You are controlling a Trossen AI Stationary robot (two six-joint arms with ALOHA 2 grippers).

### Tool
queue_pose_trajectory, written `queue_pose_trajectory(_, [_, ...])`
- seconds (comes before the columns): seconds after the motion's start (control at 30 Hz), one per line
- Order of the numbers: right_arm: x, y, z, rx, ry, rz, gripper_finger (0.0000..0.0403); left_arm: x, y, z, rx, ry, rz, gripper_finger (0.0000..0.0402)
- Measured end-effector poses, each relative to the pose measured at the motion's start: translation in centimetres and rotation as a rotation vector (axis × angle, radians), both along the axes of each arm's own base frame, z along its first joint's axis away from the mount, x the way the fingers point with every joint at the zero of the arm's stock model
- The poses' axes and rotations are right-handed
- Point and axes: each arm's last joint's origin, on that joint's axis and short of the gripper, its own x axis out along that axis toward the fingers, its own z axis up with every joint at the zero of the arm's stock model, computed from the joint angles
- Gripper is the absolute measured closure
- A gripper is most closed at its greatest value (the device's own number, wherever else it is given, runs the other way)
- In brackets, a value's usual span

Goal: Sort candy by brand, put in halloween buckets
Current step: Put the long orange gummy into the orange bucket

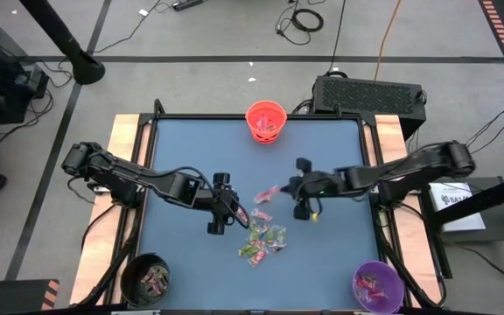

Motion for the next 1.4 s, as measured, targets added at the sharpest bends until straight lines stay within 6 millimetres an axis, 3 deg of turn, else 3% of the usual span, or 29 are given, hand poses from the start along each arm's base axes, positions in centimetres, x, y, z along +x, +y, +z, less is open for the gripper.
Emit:
queue_pose_trajectory(0.13, [-1.4,0.6,4.1,-0.255,-0.115,-0.087,0.0403,0.0,0.0,0.0,0.003,-0.002,0.003,0.0174])
queue_pose_trajectory(0.23, [-2.1,1.5,5.8,-0.466,-0.134,-0.116,0.0403,0.0,0.0,0.0,0.006,-0.003,0.005,0.0174])
queue_pose_trajectory(0.47, [-2.8,4.1,5.5,-0.883,0.030,-0.192,0.0403,0.0,0.0,0.0,0.009,-0.006,0.007,0.0174])
queue_pose_trajectory(0.67, [-2.6,5.8,4.8,-1.114,0.155,-0.269,0.0402,0.0,0.1,0.0,0.010,-0.007,0.011,0.0174])
queue_pose_trajectory(1.13, [-2.4,6.1,4.7,-1.110,0.146,-0.269,0.0402,0.1,0.1,0.1,0.055,-0.021,-0.005,0.0174])
queue_pose_trajectory(1.4, [-1.9,4.9,4.7,-0.898,0.007,-0.378,0.0402,1.1,0.3,1.9,0.153,-0.233,0.075,0.0174])
